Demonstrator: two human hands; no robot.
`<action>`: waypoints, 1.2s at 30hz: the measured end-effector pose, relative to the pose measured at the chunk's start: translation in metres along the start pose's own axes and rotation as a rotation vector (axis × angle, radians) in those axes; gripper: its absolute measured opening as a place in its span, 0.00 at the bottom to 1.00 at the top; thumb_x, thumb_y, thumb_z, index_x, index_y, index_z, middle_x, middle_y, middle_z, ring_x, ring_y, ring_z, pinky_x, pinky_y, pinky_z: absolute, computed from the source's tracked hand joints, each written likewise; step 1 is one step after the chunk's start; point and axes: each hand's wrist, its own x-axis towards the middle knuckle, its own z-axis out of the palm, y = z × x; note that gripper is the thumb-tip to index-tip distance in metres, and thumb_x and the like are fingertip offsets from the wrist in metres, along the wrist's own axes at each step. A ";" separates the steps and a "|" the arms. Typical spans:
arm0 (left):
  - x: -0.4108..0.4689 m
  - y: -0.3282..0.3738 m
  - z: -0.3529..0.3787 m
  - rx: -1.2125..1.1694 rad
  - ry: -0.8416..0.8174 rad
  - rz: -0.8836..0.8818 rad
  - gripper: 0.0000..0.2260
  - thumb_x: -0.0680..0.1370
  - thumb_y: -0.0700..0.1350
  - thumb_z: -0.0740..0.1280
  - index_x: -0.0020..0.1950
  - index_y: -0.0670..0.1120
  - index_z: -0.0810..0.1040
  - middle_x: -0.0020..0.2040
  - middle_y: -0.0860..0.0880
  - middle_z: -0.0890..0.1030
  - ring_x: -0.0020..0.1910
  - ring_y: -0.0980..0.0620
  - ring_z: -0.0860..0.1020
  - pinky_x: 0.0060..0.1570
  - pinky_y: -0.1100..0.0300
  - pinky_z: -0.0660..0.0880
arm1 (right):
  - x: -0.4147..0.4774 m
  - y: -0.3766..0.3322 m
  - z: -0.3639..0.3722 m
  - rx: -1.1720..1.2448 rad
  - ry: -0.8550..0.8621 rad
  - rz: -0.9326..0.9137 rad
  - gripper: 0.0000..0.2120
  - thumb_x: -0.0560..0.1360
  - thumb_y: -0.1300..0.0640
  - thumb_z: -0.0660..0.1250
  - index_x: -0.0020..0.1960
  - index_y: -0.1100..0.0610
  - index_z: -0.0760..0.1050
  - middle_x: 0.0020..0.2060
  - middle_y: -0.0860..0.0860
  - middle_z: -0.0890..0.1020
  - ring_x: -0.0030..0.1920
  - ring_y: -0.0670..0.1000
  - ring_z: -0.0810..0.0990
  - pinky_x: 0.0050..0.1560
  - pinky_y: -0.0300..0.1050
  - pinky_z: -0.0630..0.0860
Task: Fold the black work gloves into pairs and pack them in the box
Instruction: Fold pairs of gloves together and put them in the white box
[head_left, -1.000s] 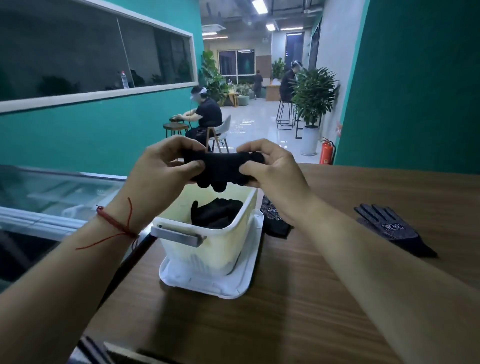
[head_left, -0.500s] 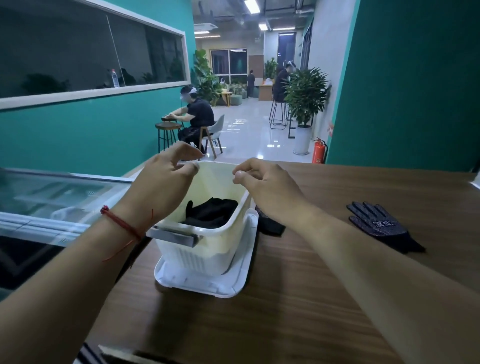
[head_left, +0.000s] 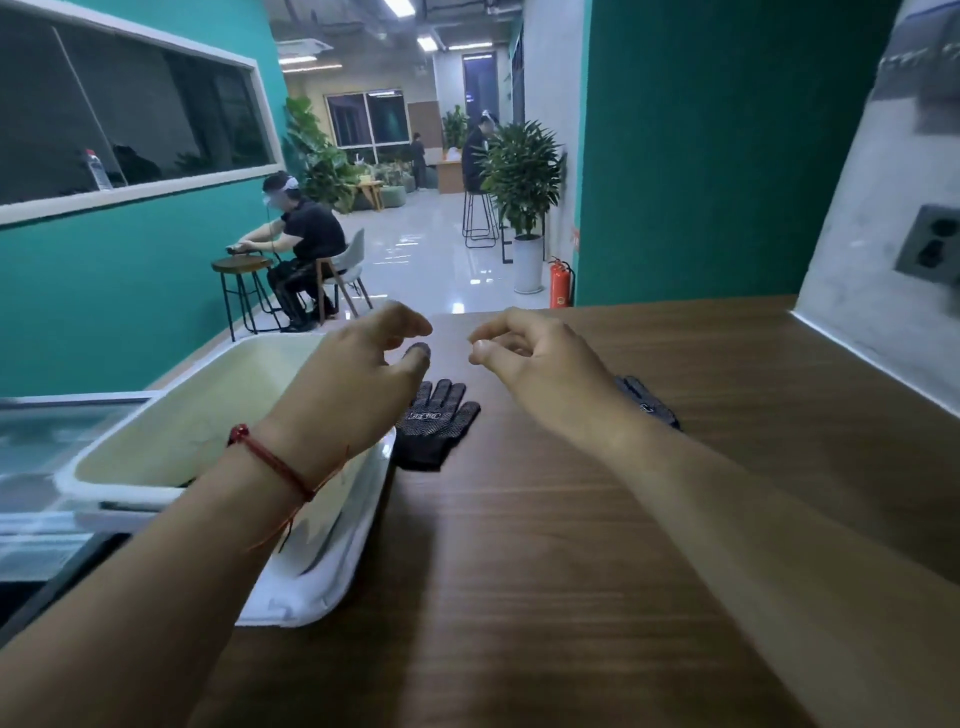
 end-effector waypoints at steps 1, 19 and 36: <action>0.003 0.000 0.015 0.026 -0.016 -0.008 0.11 0.82 0.47 0.67 0.63 0.54 0.81 0.59 0.53 0.84 0.61 0.54 0.81 0.60 0.57 0.75 | -0.002 0.011 -0.008 -0.017 0.012 0.018 0.05 0.81 0.46 0.69 0.55 0.43 0.82 0.50 0.41 0.87 0.53 0.41 0.84 0.53 0.44 0.79; 0.014 -0.063 0.183 0.498 -0.184 -0.234 0.19 0.83 0.62 0.58 0.65 0.52 0.75 0.62 0.46 0.84 0.66 0.42 0.78 0.70 0.44 0.67 | -0.029 0.172 -0.034 -0.841 -0.154 0.171 0.26 0.85 0.44 0.58 0.81 0.47 0.63 0.79 0.49 0.69 0.77 0.56 0.66 0.76 0.57 0.67; 0.003 -0.063 0.186 0.271 -0.143 0.052 0.08 0.77 0.46 0.68 0.53 0.55 0.83 0.52 0.52 0.82 0.54 0.43 0.78 0.55 0.47 0.77 | -0.025 0.152 -0.045 -0.892 0.100 0.205 0.08 0.77 0.45 0.64 0.51 0.48 0.77 0.44 0.47 0.84 0.49 0.58 0.82 0.45 0.49 0.74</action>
